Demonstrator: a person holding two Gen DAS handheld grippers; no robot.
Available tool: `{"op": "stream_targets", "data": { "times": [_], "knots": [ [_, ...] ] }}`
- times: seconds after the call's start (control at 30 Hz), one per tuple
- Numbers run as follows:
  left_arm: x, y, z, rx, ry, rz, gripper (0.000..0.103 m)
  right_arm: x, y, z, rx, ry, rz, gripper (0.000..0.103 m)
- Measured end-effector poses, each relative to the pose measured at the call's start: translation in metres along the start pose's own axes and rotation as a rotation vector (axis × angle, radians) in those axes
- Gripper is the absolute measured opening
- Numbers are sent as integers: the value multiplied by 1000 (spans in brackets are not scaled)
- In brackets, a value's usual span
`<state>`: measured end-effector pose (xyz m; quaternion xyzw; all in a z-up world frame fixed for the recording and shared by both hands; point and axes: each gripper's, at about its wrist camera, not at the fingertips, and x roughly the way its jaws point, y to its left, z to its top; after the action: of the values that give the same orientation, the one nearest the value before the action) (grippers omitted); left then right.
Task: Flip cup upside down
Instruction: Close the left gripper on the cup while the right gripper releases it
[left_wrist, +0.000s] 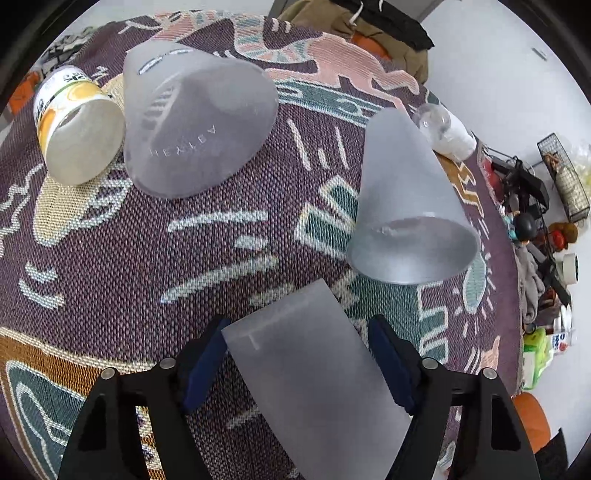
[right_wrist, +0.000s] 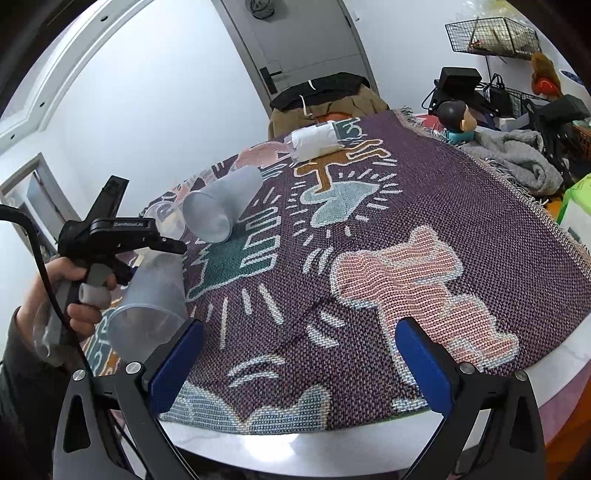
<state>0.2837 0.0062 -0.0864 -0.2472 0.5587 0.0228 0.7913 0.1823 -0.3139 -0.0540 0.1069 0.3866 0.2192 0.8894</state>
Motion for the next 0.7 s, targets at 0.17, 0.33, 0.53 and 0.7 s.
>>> {"op": "stream_targets", "data": {
  "times": [0.17, 0.33, 0.53, 0.7],
  "knots": [
    [-15, -7, 2, 30, -53, -29, 70, 0, -4, 0, 12, -1, 1, 103],
    [-51, -20, 0, 98, -156, -49, 64, -3, -5, 1, 16, -9, -1, 103],
    [-104, -34, -15, 211, -316, -83, 62, -6, -2, 2, 0, -19, -12, 103],
    [-131, -44, -30, 281, -417, -65, 62, -11, 1, 3, -13, -35, -24, 103]
  ]
}}
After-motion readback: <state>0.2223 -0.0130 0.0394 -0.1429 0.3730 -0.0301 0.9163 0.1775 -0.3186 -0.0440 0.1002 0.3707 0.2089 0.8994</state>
